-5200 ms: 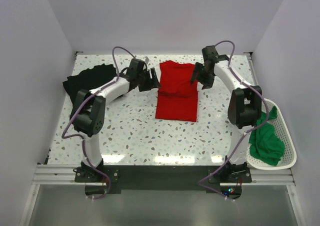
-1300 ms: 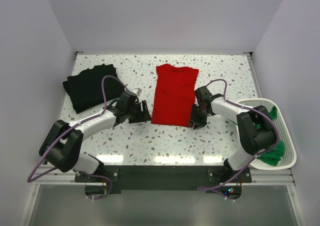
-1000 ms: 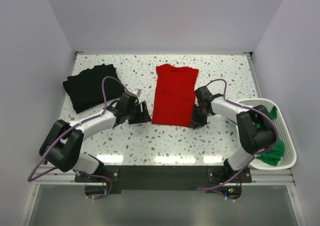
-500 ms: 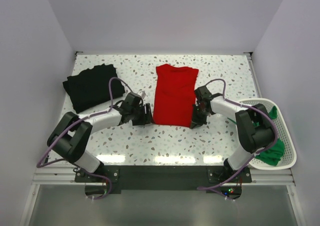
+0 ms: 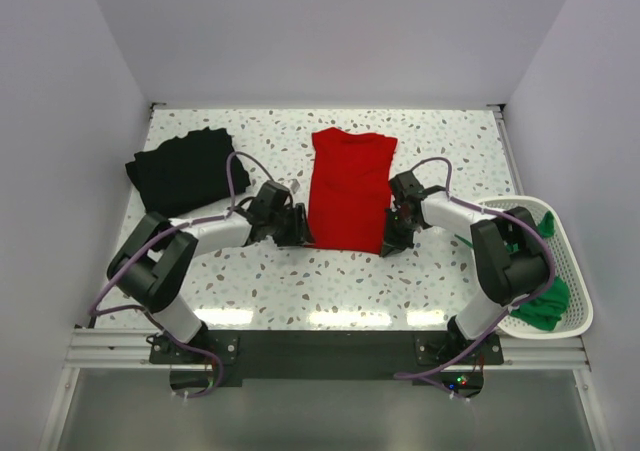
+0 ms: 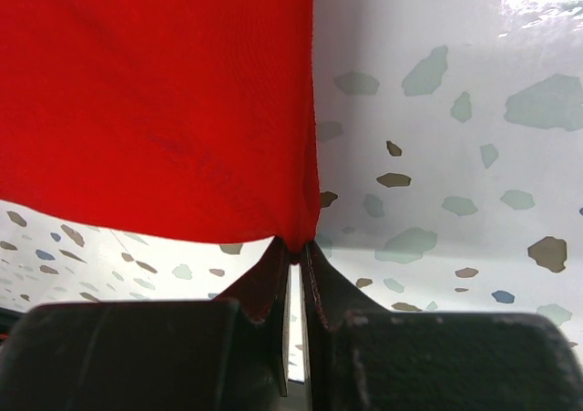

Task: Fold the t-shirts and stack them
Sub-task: Fold the tshirt

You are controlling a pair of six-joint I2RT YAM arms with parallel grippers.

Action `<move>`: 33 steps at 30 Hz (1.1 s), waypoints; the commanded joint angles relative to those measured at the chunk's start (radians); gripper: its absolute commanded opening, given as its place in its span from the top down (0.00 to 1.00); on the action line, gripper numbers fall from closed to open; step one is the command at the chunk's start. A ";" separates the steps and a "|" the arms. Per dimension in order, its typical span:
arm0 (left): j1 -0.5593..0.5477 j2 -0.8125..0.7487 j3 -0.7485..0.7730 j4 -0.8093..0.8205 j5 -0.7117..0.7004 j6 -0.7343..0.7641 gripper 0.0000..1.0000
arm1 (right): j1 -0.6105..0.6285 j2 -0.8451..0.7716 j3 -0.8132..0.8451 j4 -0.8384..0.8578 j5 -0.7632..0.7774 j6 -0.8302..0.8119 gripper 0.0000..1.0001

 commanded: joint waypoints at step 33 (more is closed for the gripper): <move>-0.043 -0.065 0.011 -0.170 -0.068 -0.001 1.00 | 0.006 -0.134 -0.026 -0.124 0.049 0.022 1.00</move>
